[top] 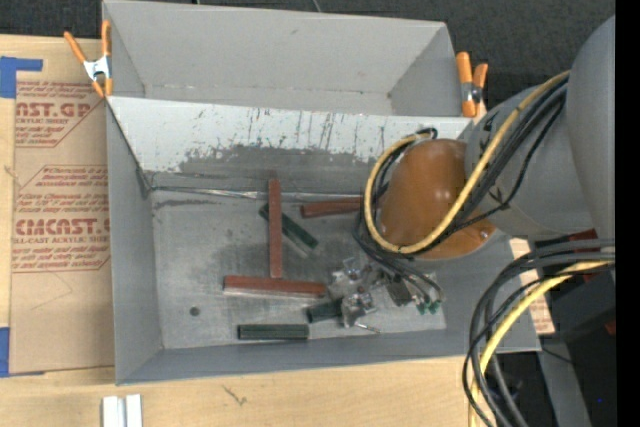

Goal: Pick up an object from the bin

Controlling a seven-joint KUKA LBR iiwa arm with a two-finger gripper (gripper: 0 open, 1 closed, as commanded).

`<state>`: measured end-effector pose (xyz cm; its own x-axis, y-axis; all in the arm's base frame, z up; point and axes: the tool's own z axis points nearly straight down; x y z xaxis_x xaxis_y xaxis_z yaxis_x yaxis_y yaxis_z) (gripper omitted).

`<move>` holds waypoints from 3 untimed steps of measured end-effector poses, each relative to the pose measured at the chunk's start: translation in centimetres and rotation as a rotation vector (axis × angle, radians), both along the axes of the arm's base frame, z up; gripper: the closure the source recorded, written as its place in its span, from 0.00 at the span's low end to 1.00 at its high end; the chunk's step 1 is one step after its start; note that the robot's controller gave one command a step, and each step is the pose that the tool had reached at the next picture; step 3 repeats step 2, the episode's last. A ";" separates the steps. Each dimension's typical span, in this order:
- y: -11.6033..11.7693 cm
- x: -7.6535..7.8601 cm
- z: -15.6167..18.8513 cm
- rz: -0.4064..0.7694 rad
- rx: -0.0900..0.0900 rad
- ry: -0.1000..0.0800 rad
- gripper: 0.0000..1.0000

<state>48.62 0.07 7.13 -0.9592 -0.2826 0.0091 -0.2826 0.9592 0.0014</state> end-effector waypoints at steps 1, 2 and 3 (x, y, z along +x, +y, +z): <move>0.0 0.0 0.0 0.000 0.000 0.000 1.00; 1.7 1.6 14.3 0.017 0.002 -0.011 1.00; 1.7 1.6 14.3 0.017 0.002 -0.011 1.00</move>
Offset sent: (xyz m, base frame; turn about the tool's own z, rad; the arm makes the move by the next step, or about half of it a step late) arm 0.0154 0.0168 0.1429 -0.0172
